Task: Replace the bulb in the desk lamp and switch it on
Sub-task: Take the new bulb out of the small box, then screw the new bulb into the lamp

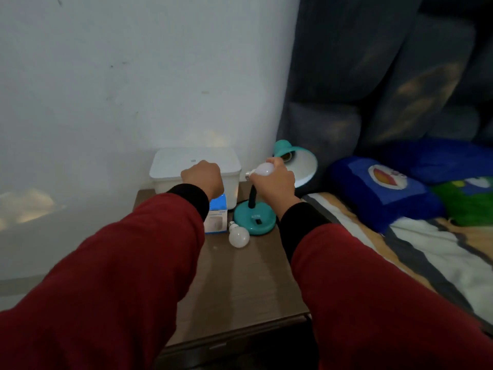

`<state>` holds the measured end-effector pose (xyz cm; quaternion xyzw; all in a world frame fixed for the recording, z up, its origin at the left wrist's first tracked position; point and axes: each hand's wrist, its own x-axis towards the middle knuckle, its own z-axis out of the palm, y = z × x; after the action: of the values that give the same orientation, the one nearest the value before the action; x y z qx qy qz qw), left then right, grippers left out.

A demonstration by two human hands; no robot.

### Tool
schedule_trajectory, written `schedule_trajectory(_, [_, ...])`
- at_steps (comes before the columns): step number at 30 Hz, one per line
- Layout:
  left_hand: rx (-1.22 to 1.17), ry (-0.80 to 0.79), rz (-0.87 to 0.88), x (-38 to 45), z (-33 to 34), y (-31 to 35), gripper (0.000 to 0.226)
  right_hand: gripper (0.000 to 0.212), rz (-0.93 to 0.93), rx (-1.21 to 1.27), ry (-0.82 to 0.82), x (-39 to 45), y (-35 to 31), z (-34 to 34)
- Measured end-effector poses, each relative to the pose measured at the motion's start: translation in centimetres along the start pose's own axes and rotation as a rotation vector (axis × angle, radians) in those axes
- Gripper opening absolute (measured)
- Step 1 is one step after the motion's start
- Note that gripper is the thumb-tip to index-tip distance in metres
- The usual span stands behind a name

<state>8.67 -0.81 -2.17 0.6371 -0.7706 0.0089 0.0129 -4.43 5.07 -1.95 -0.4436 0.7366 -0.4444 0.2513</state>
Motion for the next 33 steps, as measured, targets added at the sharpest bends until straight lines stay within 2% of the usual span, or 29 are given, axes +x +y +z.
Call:
schedule_trajectory(7, [-0.084, 0.083, 0.104, 0.5, -4.0, 6.3, 0.039, 0.062, 0.044, 0.033, 0.1, -0.3, 1.1, -4.8])
schedule_trajectory(14, [-0.261, 0.14, 0.347, 2.5, -3.7, 11.0, 0.056, 0.06, 0.1, 0.162, 0.192, 1.1, 4.4, -6.7])
schedule_trajectory(22, [-0.476, 0.297, 0.491, 4.7, -1.5, 11.9, 0.043, 0.062, 0.109, 0.297, 0.198, 3.0, 6.2, -5.0])
schedule_trajectory(28, [-0.661, 0.263, 0.517, 4.5, -1.6, 11.3, 0.038, 0.063, 0.075, 0.387, 0.227, 3.9, 6.0, -3.9])
schedule_trajectory(33, [-0.681, 0.211, 0.515, 4.4, -1.9, 11.0, 0.037, 0.062, 0.112, 0.321, 0.172, 4.7, 5.5, -3.5])
